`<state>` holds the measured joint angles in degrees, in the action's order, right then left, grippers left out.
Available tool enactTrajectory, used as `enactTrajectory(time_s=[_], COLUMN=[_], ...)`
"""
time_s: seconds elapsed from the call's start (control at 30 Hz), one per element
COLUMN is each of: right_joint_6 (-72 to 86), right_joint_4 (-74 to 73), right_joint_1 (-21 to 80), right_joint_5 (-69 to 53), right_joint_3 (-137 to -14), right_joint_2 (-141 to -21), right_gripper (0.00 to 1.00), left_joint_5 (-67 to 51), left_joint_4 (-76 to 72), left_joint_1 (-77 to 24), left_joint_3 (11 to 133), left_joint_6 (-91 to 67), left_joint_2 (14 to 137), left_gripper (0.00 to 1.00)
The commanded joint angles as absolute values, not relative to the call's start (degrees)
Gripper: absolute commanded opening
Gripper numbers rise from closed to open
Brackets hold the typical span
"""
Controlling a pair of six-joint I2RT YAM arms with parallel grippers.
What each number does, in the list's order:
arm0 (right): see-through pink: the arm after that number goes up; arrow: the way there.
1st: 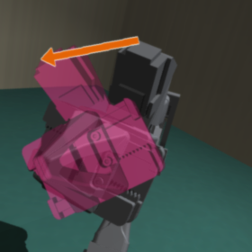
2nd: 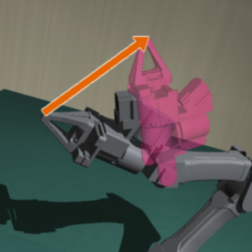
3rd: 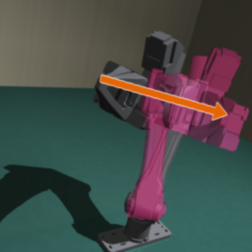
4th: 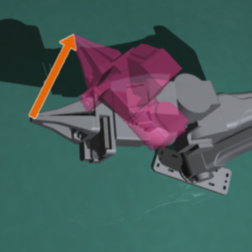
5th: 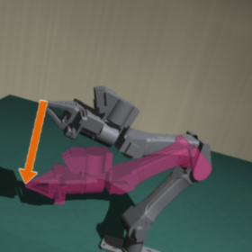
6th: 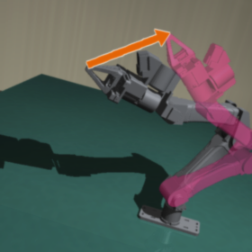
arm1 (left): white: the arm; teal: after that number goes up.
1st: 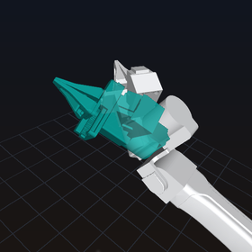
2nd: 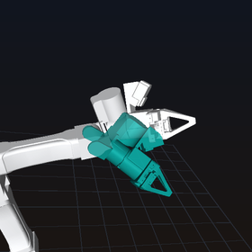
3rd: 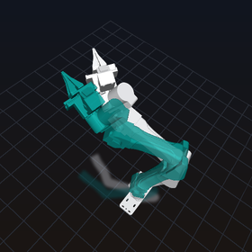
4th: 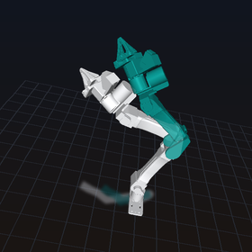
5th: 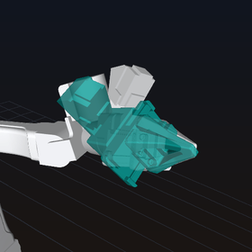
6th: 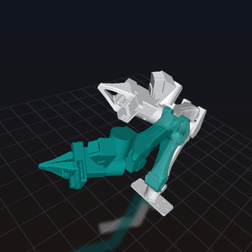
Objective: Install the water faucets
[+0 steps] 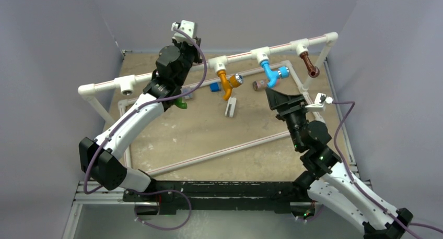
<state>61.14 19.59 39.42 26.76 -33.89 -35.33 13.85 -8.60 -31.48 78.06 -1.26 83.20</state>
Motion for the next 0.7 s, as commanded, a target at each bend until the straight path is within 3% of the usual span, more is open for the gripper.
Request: enactTrajectory(time_s=[0.0, 0.33, 0.67], right_joint_6=[37.8, -17.2, -55.7], right_joint_4=[13.6, 10.0, 9.7], right_joint_1=[39.5, 39.5, 39.5], right_joint_5=[30.2, 13.2, 16.5], right_joint_3=[-38.0, -42.6, -41.0], right_joint_2=[-33.0, -32.3, -32.3], right_gripper=[0.77, 0.81, 0.83], left_joint_5=[12.0, 11.8, 11.4], left_joint_4=[10.5, 10.7, 10.7], left_joint_1=[-32.7, -32.8, -32.9], left_joint_3=[70.9, 71.1, 71.2], left_joint_6=[1.8, 1.7, 1.5], left_joint_2=[90.2, 90.4, 90.2], left_gripper=[0.00, 0.00, 0.00])
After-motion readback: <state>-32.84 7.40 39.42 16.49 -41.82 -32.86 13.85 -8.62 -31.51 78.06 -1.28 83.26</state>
